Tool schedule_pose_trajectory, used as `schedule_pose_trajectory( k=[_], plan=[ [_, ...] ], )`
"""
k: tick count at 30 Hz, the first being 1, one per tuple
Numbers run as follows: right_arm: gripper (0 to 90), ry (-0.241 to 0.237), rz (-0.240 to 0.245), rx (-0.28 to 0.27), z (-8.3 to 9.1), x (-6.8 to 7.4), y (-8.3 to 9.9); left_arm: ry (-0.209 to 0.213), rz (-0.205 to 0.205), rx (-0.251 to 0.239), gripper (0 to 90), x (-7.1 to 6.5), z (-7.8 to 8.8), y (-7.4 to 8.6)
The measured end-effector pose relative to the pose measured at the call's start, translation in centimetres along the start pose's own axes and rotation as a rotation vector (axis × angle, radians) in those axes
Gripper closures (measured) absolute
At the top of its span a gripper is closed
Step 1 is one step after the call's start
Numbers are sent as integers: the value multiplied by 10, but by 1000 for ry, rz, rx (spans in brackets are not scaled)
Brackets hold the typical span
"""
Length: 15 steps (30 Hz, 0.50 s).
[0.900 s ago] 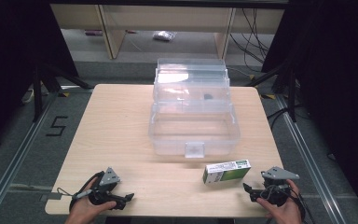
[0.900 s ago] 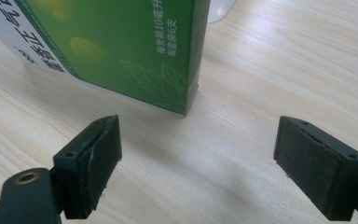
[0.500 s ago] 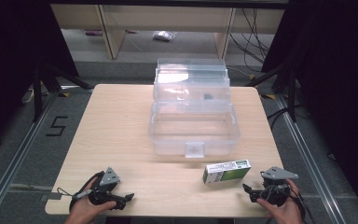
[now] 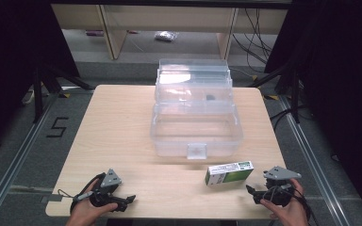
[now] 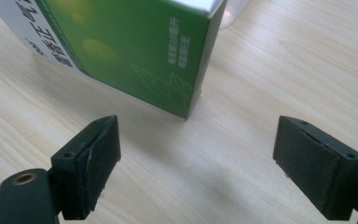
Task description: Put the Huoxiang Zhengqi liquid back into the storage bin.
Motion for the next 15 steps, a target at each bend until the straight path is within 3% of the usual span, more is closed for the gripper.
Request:
schedule_pose_trajectory(
  k=[3, 4, 6, 8, 9, 10, 11, 12, 13, 15],
  plan=[
    [158, -1, 36, 12, 5, -1, -5, 0, 2, -2, 150, 0, 0, 0],
    [158, -4, 18, 22, 7, 0, -7, -4, 3, -2, 151, 0, -1, 0],
    [160, -7, 59, 18, 10, -1, -11, -8, 1, 0, 150, 0, -1, 0],
    [159, -10, 52, 34, 13, 1, -16, 1, 0, 0, 151, 0, 0, 0],
    [162, -14, 90, 38, 15, -1, -19, 1, 3, -1, 150, 0, 0, 0],
    [162, -22, 62, 43, 16, 2, -21, 0, 2, -1, 151, 0, 0, 0],
    [163, -24, 104, 51, 18, 0, -24, -8, 3, -1, 150, 0, -1, 0],
    [165, -29, 79, 60, 20, 2, -27, -7, 6, -1, 150, 0, 0, 0],
    [165, -27, 118, 60, 21, 1, -29, -7, 3, -2, 151, 1, 0, 0],
    [166, -32, 125, 64, 25, 1, -33, -8, 1, -2, 151, 1, -1, 0]
  ],
)
Point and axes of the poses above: each handheld gripper's, and its own axes: z roughly backward along the jaws, y roughly out of its underside, x roughly to its left, the point moved 1 cm from there along -z, roughly forward along the jaws, and after that the axes turned 8 degrees about -y, right-handed, at the moved point
